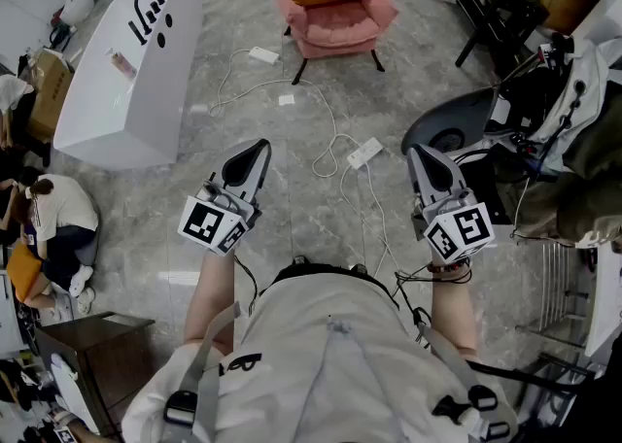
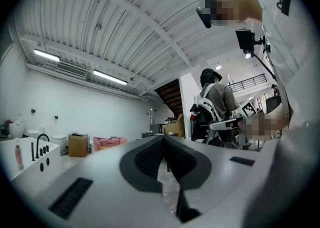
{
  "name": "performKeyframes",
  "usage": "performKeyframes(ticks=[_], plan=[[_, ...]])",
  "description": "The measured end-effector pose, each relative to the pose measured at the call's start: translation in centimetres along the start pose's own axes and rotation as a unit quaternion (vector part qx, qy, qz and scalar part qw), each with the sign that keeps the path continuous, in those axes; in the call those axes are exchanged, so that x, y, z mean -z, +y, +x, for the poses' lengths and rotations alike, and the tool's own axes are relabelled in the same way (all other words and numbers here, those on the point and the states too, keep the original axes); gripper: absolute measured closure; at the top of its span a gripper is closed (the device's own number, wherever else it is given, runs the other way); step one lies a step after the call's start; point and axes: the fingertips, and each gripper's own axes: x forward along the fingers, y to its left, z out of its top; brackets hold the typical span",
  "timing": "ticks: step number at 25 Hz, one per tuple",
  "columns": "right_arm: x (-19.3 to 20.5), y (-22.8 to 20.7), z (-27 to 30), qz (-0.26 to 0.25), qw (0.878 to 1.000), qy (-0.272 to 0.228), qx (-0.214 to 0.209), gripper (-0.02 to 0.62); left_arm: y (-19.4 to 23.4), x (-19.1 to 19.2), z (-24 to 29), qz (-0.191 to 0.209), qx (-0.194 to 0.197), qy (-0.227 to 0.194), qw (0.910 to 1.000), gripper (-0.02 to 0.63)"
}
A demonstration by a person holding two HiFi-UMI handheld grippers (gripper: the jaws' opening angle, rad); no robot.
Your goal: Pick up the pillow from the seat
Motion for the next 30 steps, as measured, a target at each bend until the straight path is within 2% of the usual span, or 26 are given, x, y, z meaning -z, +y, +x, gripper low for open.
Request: performKeyframes(ticks=[30], plan=[[0.2,1.0,0.7,0.02,1.0,0.011,-0.008,0.58,0.3,-0.4,0.1,-0.008,0.008,-0.004,0.9999,0.598]])
